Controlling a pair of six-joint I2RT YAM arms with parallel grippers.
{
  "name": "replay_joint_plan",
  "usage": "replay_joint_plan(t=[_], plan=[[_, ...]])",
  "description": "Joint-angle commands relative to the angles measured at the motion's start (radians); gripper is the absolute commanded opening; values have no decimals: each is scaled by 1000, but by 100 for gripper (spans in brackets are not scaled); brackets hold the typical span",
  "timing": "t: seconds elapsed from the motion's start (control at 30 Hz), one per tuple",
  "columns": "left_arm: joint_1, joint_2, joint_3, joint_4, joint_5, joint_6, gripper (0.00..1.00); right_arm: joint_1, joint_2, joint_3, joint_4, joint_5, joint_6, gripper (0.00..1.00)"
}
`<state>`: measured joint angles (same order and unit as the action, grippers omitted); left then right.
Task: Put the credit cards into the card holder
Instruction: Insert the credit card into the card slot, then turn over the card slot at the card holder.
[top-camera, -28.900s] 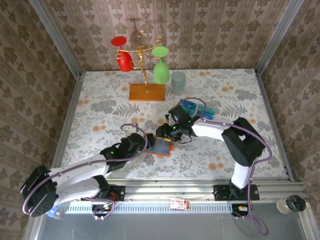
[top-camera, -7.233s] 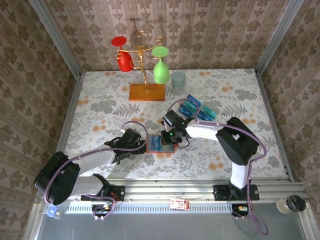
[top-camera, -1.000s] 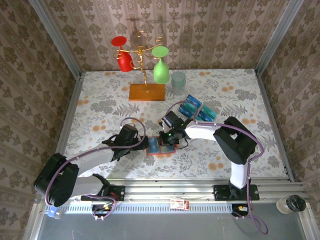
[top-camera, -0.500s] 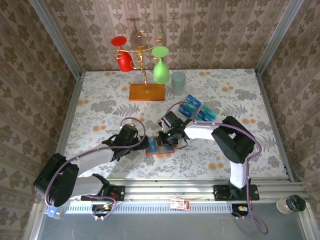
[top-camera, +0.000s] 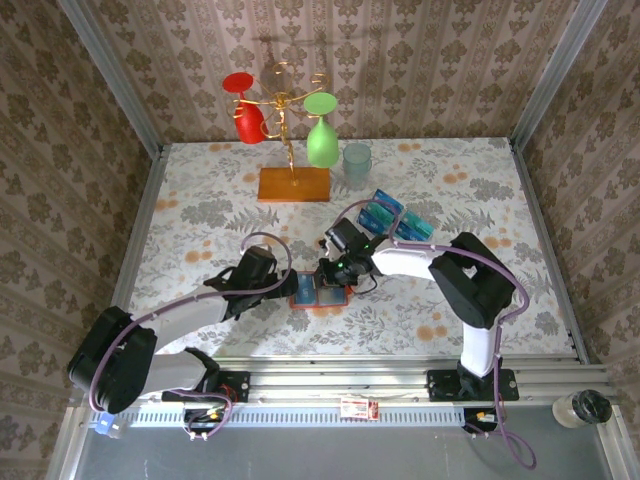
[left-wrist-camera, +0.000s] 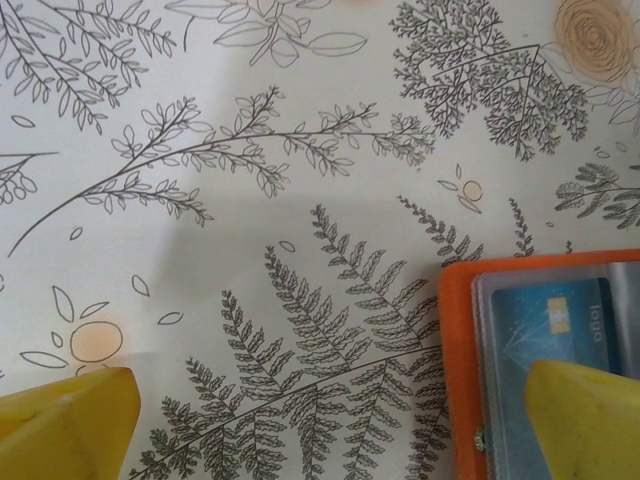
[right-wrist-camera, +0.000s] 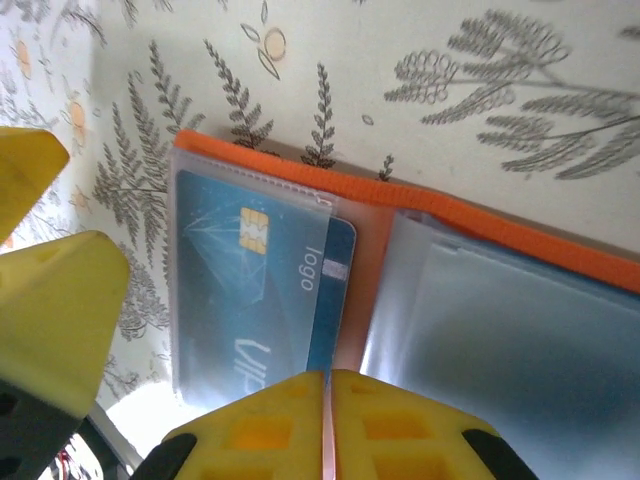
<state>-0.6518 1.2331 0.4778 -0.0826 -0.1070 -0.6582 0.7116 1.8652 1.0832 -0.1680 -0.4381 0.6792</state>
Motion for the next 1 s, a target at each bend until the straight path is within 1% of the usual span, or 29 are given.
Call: replay_joint_plan(t=[0.0, 0.13, 0.27, 0.37, 0.63, 0.97], plan=[[5, -11, 34, -37, 10, 7, 100, -28, -71, 1, -45, -1, -23, 11], [-8, -6, 51, -43, 8, 4, 100, -59, -109, -22, -77, 31, -51, 12], [-39, 4, 73, -49, -2, -3, 100, -67, -131, -15, -170, 146, -126, 13], [-73, 18, 88, -49, -18, -15, 100, -69, -124, 2, -216, 187, -168, 13], [-158, 77, 113, -33, -58, -46, 100, -69, -68, 41, -230, 177, -194, 12], [-211, 118, 138, -38, -89, -57, 100, -69, -8, 49, -210, 149, -191, 11]])
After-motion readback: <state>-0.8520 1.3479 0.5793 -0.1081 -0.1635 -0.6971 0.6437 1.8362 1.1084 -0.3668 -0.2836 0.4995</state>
